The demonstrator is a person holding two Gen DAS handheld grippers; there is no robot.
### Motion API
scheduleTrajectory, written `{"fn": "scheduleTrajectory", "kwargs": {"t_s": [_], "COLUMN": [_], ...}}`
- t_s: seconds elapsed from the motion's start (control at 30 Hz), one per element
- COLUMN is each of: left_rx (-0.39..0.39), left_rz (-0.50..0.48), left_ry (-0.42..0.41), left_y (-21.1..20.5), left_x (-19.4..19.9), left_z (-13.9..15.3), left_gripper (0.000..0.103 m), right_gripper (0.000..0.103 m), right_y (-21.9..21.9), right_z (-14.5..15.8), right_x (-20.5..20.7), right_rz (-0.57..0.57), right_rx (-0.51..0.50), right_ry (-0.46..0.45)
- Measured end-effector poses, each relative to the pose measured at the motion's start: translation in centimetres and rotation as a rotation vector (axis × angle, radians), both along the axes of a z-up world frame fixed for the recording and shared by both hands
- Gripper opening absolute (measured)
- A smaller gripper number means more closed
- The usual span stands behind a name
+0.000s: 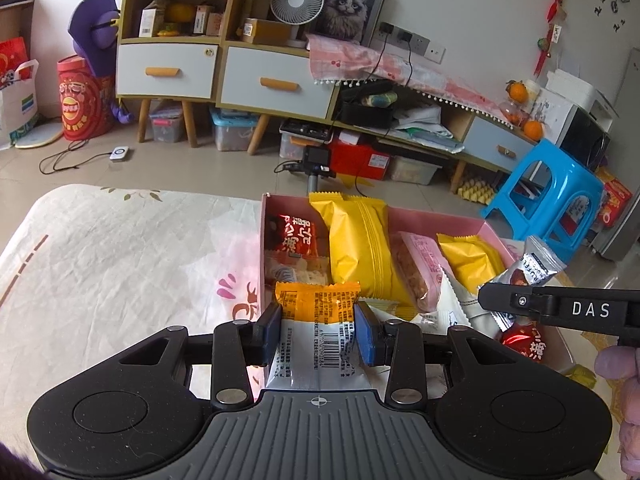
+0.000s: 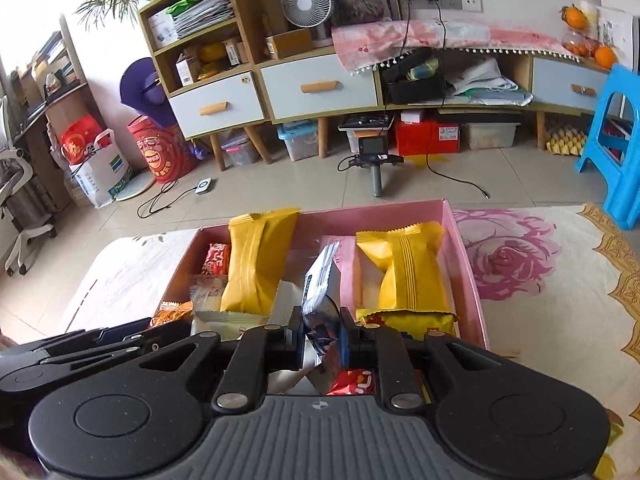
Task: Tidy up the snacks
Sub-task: 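Carry both held packets into the pink box and open both grippers, then move both open grippers back toward the packets left on the sheet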
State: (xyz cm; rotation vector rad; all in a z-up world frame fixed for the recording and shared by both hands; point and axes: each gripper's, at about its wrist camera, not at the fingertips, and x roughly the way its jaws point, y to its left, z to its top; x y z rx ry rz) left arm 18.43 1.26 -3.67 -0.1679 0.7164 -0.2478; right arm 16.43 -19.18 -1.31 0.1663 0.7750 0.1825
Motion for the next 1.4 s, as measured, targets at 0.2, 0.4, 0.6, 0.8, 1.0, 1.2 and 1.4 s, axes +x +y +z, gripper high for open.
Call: {"fn": "scheduleTrajectory", "kwargs": {"t_s": [0.2,0.4,0.6,0.8,1.0,1.2,1.4], "left_rx": [0.000,0.005,0.010,0.035,0.039,0.051,0.066], "left_rz": [0.001,0.001,0.003,-0.016,-0.041,-0.069,-0.086], "left_ry": [0.004,0.006,-0.001,-0.007,-0.020,-0.031,-0.035], "left_y": [-0.4,-0.5,-0.7,-0.8,-0.7,-0.9,-0.9], "left_x": [0.3,0.4,0.2,-0.3,-1.2,-2.6,-4.6], "left_z": [-0.2,-0.3,-0.3,-0.1,0.6,1.5,2.6], "left_gripper": [0.036,0.036,0.038,0.041,0.056,0.072,0.084], "right_gripper": [0.008,0.010,0.011,0.035,0.055,0.071,0.082], "right_y": [-0.1,-0.1,-0.1,-0.5,-1.1,-1.7,-2.0], "right_z": [0.0,0.2,0.3,0.7,1.2,2.0,3.0], "right_x": [0.1,0.3,0.2,-0.1,-0.9,-2.0,-3.7], "right_rz": [0.001,0.001,-0.006,-0.023,-0.036,-0.038,-0.022], "right_rx": [-0.001,0.006,0.005,0.005,0.014,0.021,0.021], "right_ry": [-0.003,-0.004,-0.007,-0.024,-0.042,-0.063,-0.087]}}
